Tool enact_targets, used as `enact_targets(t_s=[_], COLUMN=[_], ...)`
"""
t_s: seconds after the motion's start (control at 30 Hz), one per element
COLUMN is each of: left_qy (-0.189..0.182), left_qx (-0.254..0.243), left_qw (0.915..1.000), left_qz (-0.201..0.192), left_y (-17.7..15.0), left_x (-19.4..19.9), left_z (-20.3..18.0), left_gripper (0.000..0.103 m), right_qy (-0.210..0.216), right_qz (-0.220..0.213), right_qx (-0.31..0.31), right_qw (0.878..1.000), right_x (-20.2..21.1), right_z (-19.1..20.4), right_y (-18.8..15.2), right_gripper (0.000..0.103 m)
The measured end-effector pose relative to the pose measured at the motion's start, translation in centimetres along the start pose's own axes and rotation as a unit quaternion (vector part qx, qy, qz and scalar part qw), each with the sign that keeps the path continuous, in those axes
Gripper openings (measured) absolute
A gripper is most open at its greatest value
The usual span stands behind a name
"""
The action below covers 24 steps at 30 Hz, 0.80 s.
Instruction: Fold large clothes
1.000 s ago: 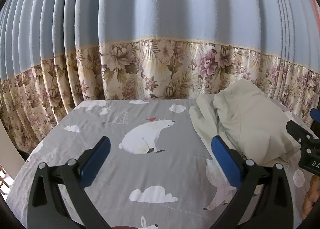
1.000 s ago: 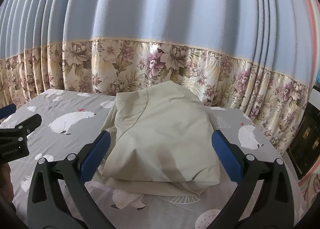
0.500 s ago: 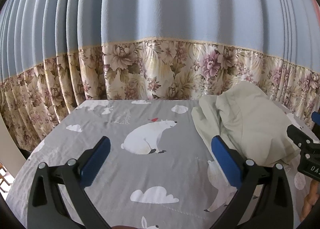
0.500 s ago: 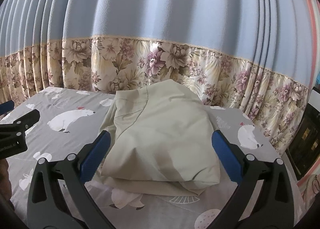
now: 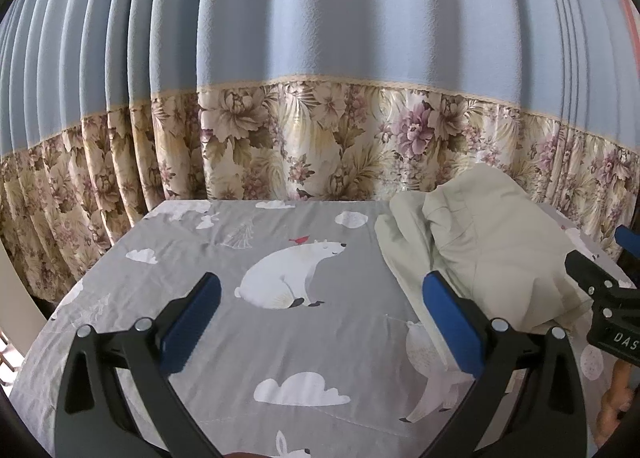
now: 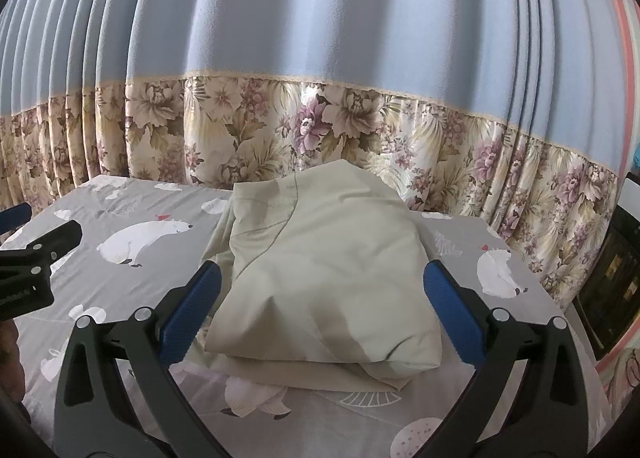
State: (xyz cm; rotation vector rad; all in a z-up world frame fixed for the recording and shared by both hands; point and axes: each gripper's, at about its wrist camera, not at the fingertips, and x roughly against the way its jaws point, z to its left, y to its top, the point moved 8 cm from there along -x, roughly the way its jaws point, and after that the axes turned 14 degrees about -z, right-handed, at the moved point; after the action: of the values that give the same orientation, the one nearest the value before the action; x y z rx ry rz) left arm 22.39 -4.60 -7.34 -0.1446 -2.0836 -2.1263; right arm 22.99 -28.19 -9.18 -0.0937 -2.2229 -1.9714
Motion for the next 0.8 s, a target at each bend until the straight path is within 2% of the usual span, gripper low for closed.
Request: enact_targets(t_s=[0.33,0.8], left_qy=[-0.011,0.005], left_qx=[0.010,0.017], left_qw=[0.9999,0.9998], left_qz=[0.004,-0.006], left_y=[-0.17,0.04], left_x=[-0.13,-0.29], left_z=[0.04,0.90], left_gripper=[0.101,0.101], right_qy=[0.001,0.002], right_qz=[0.002,0.005], right_qx=[-0.001,0.003], right_qw=[1.000,1.000], right_x=[0.07,-0.14], right_z=[0.07,0.01], right_y=[0.04,-0.20], right_gripper=[0.100,0.100])
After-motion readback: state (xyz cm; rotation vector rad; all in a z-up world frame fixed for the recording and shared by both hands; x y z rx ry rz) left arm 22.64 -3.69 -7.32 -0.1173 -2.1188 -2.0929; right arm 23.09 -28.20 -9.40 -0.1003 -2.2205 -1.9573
